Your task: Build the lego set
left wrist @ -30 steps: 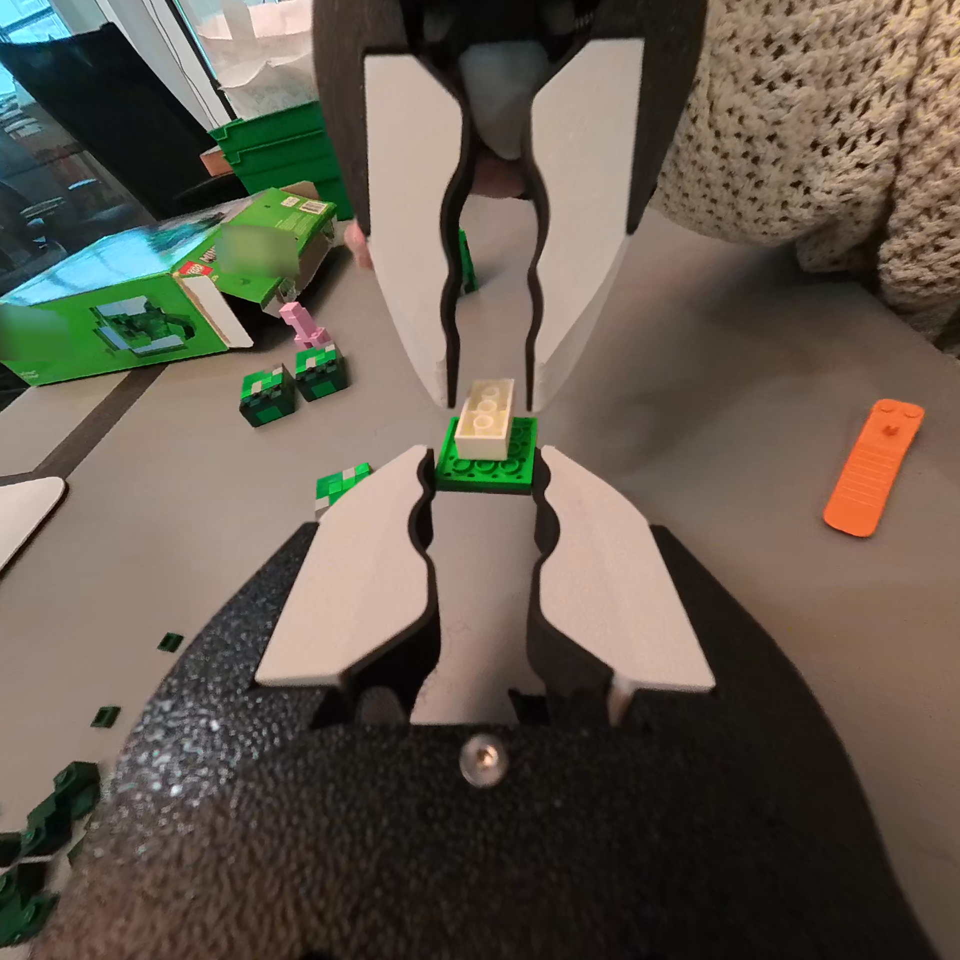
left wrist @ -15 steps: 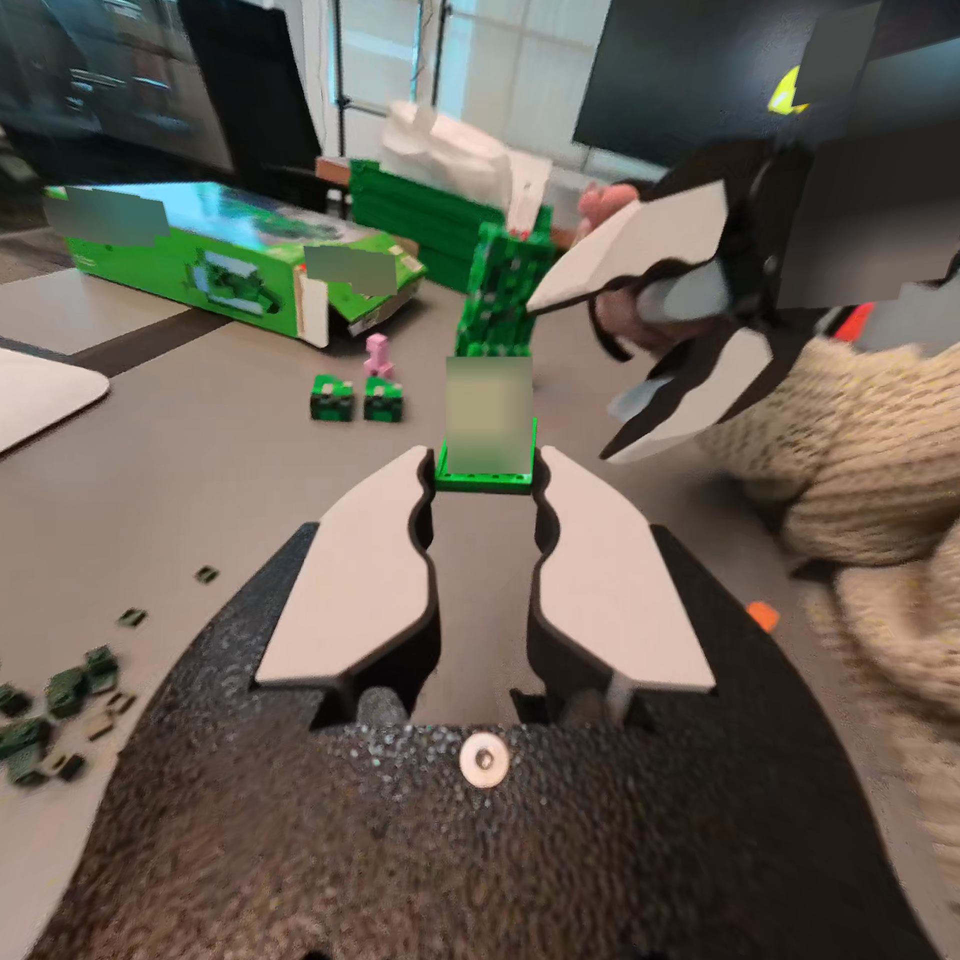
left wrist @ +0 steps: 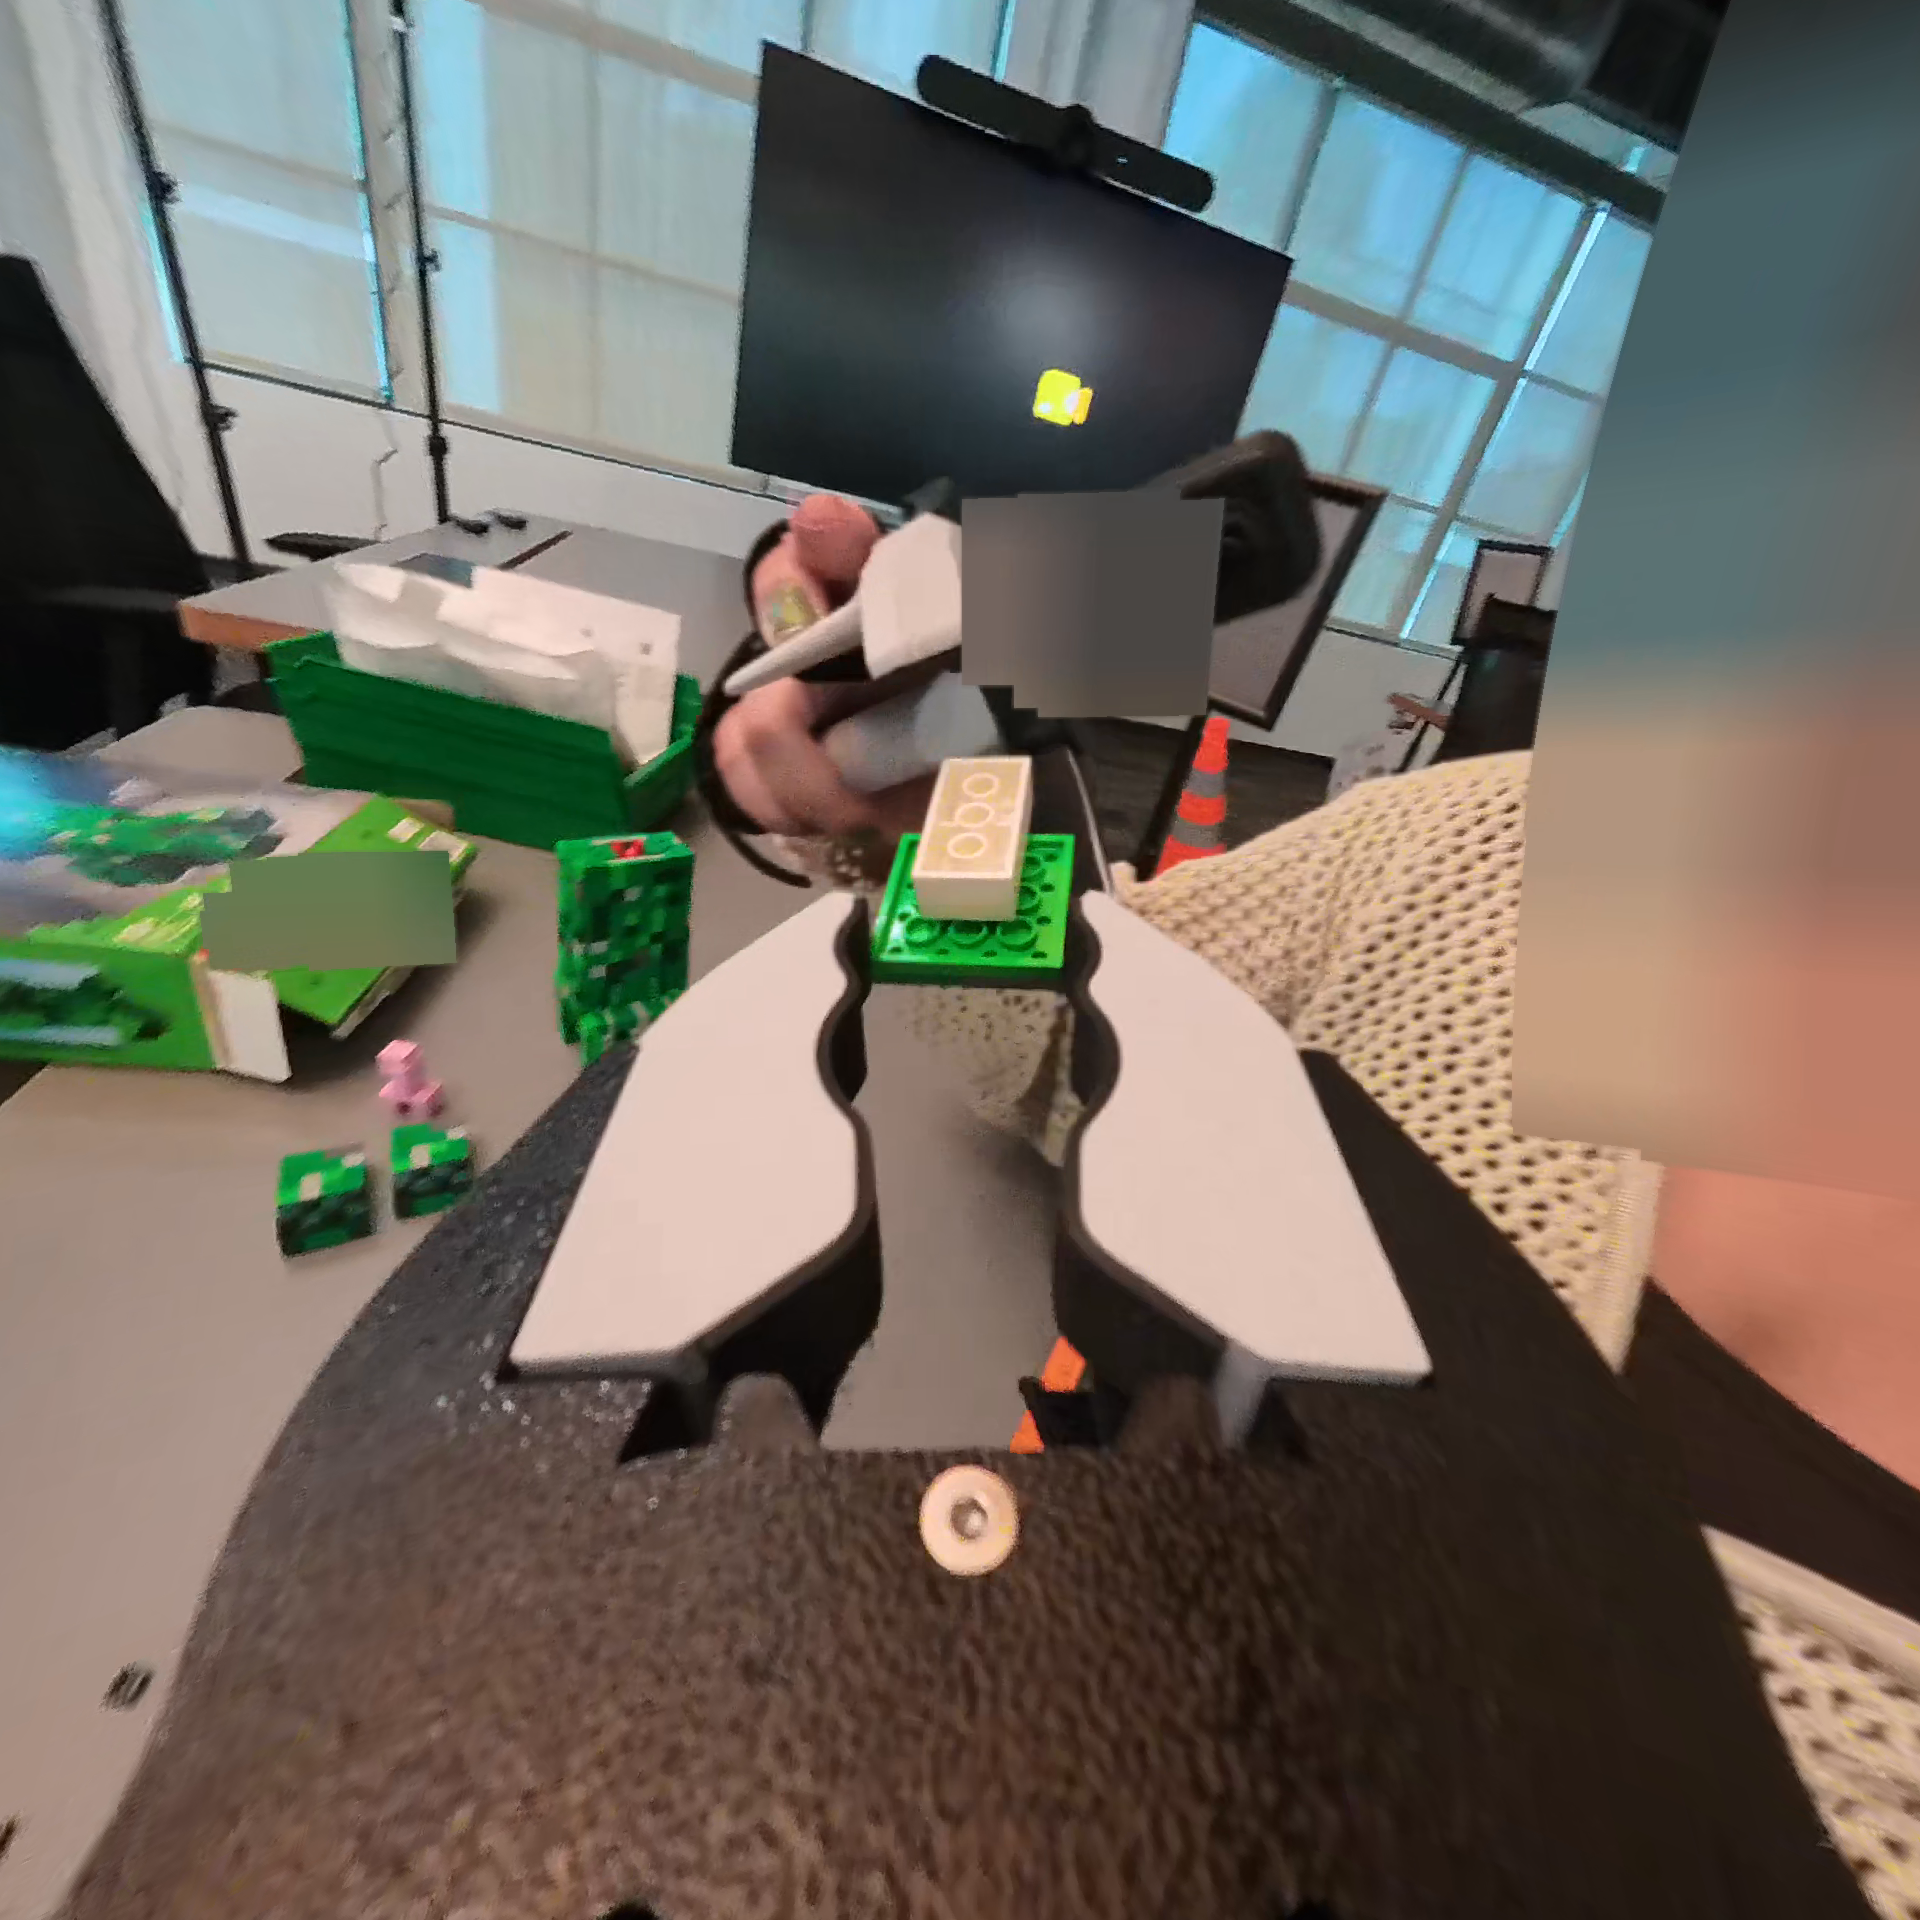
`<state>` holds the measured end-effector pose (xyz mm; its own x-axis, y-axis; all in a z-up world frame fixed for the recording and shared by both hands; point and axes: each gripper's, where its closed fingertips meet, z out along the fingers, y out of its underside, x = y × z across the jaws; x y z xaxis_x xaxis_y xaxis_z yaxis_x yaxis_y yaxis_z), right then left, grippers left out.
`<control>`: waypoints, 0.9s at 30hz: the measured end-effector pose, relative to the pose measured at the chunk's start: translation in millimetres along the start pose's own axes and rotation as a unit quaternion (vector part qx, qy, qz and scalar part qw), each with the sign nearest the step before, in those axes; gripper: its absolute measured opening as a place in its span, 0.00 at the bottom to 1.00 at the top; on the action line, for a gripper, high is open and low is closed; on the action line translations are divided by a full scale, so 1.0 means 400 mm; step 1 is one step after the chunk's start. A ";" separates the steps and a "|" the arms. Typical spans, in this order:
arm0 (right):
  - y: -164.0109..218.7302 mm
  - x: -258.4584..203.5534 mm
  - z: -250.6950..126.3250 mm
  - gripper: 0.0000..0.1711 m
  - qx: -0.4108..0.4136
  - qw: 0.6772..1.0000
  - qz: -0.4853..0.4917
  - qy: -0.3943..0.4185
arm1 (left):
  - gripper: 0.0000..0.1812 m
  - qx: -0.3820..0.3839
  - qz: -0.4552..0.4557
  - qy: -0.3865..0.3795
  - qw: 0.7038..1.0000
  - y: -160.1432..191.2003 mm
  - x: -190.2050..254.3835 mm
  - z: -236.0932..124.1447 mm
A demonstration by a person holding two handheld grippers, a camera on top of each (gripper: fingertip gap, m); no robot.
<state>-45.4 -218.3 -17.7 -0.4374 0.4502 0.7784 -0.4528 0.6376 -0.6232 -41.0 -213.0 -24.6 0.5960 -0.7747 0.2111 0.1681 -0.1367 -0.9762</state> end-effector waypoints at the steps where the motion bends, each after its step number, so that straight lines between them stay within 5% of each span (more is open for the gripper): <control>1: -0.021 0.000 -0.004 0.37 0.024 1.000 -0.001 -0.013 | 0.20 -0.003 0.003 0.008 1.000 -0.009 0.015 0.005; 14: -0.060 -0.039 0.007 0.12 -0.018 0.989 -0.139 -0.044 | 0.20 -0.052 -0.004 0.023 0.998 0.000 0.074 0.047; 27: -0.077 -0.062 -0.002 0.11 -0.015 0.982 -0.184 -0.034 | 0.20 -0.065 0.010 0.021 0.998 0.013 0.102 0.057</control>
<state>-20.1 -248.8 -17.7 -0.3003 0.1436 0.9430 -0.5671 0.7680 -0.2976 2.1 -231.4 -20.0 0.5639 -0.8031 0.1926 0.0512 -0.1987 -0.9787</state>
